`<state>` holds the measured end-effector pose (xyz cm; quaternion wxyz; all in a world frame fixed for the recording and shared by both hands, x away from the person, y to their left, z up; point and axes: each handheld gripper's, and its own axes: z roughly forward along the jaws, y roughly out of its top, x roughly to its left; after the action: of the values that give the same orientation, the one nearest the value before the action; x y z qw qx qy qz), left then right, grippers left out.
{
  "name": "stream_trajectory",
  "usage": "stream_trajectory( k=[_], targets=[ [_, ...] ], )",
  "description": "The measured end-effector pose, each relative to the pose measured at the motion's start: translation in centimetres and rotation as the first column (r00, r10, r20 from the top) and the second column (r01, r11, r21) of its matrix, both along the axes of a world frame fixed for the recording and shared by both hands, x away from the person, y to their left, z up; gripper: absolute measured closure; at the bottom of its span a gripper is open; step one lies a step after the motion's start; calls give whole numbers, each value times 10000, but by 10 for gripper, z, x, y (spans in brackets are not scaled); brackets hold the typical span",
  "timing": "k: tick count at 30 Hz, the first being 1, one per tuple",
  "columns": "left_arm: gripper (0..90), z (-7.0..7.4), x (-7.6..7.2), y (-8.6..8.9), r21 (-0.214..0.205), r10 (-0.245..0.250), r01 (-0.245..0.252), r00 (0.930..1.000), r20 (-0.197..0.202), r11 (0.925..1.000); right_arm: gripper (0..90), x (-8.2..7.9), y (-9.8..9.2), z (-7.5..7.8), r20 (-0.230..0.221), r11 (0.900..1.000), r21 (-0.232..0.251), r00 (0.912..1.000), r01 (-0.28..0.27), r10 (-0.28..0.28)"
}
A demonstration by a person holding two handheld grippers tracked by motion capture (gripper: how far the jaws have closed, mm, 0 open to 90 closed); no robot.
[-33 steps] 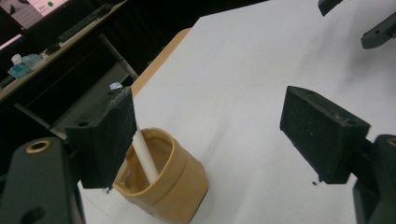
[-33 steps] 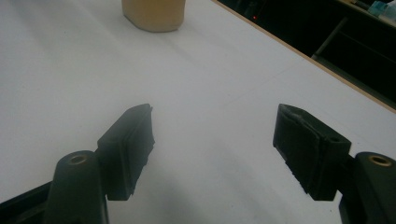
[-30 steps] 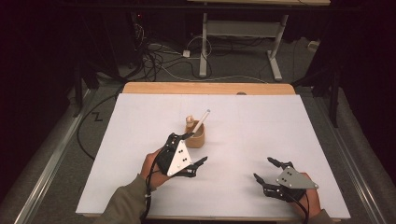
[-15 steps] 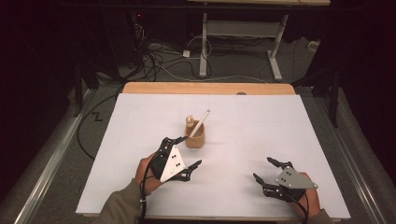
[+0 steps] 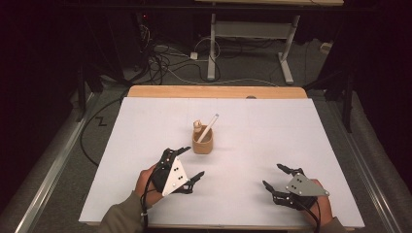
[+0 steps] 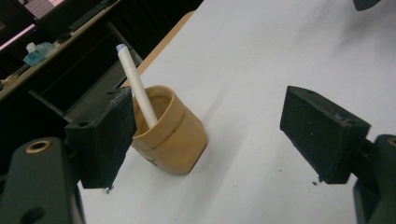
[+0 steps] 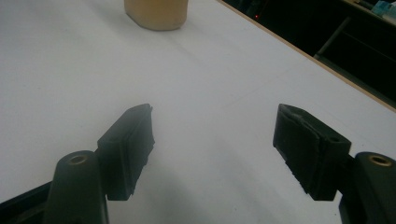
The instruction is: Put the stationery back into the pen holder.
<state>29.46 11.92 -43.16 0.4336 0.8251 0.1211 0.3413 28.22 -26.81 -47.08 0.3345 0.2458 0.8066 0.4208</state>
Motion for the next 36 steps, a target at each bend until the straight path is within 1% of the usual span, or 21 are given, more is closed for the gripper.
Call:
stream_trajectory(
  k=[3, 6, 12, 17, 24, 26, 28, 29, 32, 36],
  targets=[
    [178, -2, -1, 3, 54, 129, -129, 9999, 2, 9999, 287, 0, 1, 0, 8, 10000, -25, 10000, -29, 29],
    [178, -4, -3, 7, 20, 226, -226, 9997, -51, 9997, 287, 0, 1, 0, -6, 10000, -53, 10000, -45, 45],
    [178, -10, -4, 15, 93, 376, -374, 9991, -199, 9993, 287, -1, 2, -1, -27, 9999, -84, 10000, -57, 57],
    [178, -15, -5, 22, 248, 517, -512, 9984, -211, 9984, 287, 0, 3, 0, -48, 9999, -53, 9999, -106, 105],
    [178, -23, -5, 33, 423, 729, -715, 9968, -340, 9965, 287, 0, 4, -1, -69, 9999, -75, 9999, -125, 124],
    [178, -26, -5, 37, 395, 776, -759, 9960, -440, 9963, 287, 0, 4, -1, -73, 9999, -89, 9999, -123, 122],
    [178, -30, -5, 40, 482, 873, -845, 9945, -581, 9953, 287, 0, 5, -1, -74, 9999, -109, 9999, -126, 125],
    [178, -32, -5, 42, 535, 925, -894, 9940, -588, 9946, 287, 0, 5, -1, -71, 9998, -118, 9999, -137, 136],
    [178, -36, -6, 47, 584, 1009, -966, 9920, -757, 9936, 287, 0, 5, -1, -75, 9998, -124, 9999, -132, 131],
    [178, -40, -5, 54, 560, 1150, -1099, 9885, -981, 9924, 287, 0, 5, -2, -82, 9998, -152, 9999, -122, 120]
  ],
)
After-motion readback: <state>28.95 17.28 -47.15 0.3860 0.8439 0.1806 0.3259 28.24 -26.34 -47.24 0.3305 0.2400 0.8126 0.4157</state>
